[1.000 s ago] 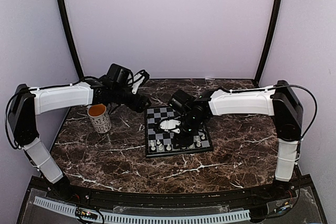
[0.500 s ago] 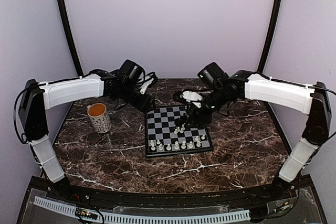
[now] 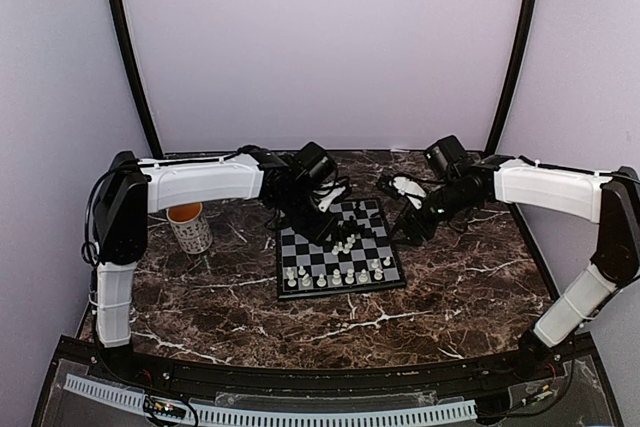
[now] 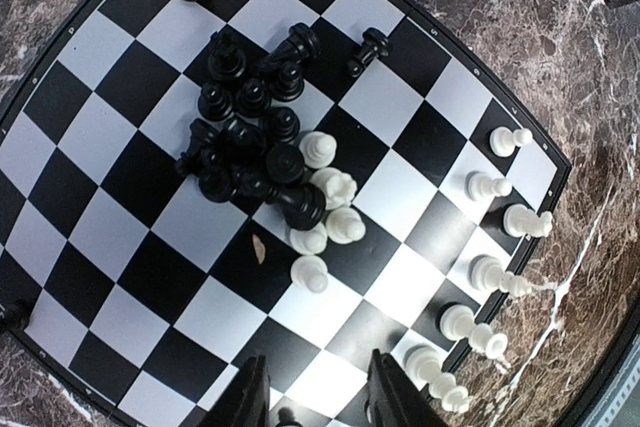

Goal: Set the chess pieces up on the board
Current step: Pick up the pawn from the chessboard.

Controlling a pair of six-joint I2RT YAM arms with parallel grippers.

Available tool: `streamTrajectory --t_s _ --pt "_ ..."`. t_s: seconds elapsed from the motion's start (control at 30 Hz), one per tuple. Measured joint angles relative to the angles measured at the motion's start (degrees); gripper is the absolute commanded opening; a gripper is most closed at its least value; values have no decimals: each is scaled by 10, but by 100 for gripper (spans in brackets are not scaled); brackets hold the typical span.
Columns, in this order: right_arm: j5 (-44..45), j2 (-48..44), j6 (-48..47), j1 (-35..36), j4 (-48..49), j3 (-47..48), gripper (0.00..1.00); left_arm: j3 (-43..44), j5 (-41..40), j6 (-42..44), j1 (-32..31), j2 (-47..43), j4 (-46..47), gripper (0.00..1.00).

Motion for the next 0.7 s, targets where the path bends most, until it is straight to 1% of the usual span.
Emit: streamTrajectory --t_s 0.33,0.53,0.7 --pt "-12 -32 4 -53 54 -43 63 58 10 -16 -3 52 -21 28" --pt "-13 -45 4 -62 64 -45 63 82 10 -16 -3 79 -30 27" --pt "-13 -47 4 -63 64 -47 63 97 12 -16 -3 96 -35 25"
